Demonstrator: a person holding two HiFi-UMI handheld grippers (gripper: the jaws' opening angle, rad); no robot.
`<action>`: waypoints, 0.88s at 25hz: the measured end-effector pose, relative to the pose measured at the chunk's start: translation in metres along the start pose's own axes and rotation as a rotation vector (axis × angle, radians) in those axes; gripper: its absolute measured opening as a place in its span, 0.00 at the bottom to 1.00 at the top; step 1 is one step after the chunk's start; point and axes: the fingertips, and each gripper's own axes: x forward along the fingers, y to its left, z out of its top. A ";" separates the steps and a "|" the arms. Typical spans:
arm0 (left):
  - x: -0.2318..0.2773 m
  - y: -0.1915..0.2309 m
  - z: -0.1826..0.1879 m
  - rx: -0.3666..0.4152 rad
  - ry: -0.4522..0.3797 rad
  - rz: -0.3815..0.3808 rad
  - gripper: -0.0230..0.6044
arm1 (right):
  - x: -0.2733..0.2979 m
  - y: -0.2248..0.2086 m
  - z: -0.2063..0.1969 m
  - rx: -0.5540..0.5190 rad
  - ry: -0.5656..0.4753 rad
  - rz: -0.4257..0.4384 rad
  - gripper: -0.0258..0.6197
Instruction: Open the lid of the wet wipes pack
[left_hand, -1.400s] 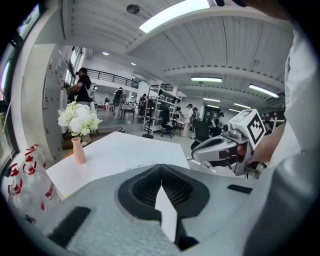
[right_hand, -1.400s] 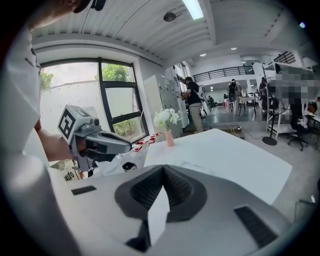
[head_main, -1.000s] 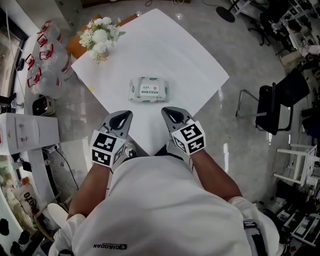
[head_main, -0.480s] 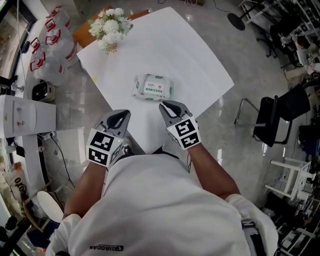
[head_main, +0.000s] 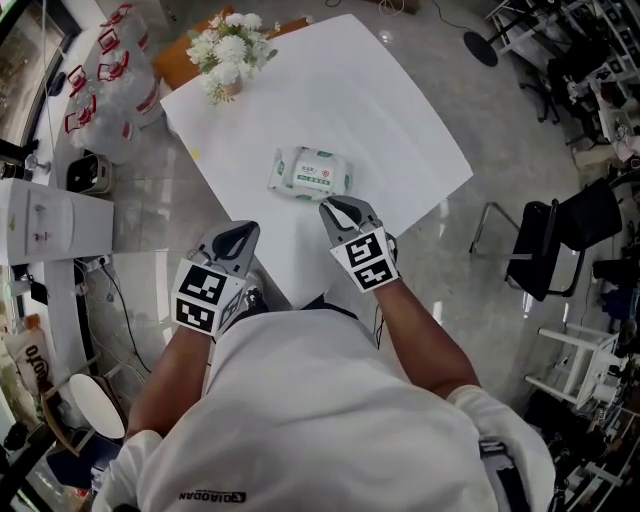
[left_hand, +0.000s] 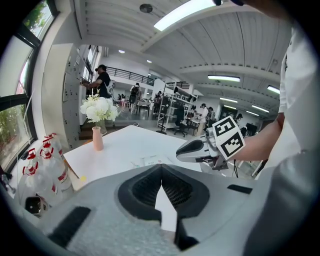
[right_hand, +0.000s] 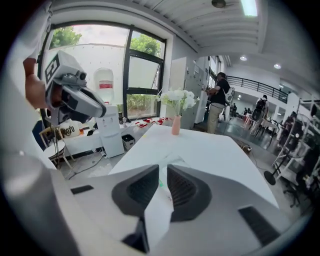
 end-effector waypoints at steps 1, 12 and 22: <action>-0.001 0.000 -0.002 -0.005 0.003 0.003 0.05 | 0.005 -0.003 -0.001 -0.037 0.016 -0.008 0.13; -0.013 0.001 -0.023 -0.067 0.025 0.058 0.05 | 0.080 -0.018 -0.043 -0.346 0.201 0.037 0.13; -0.023 0.008 -0.037 -0.122 0.029 0.107 0.05 | 0.103 -0.013 -0.053 -0.454 0.227 0.080 0.15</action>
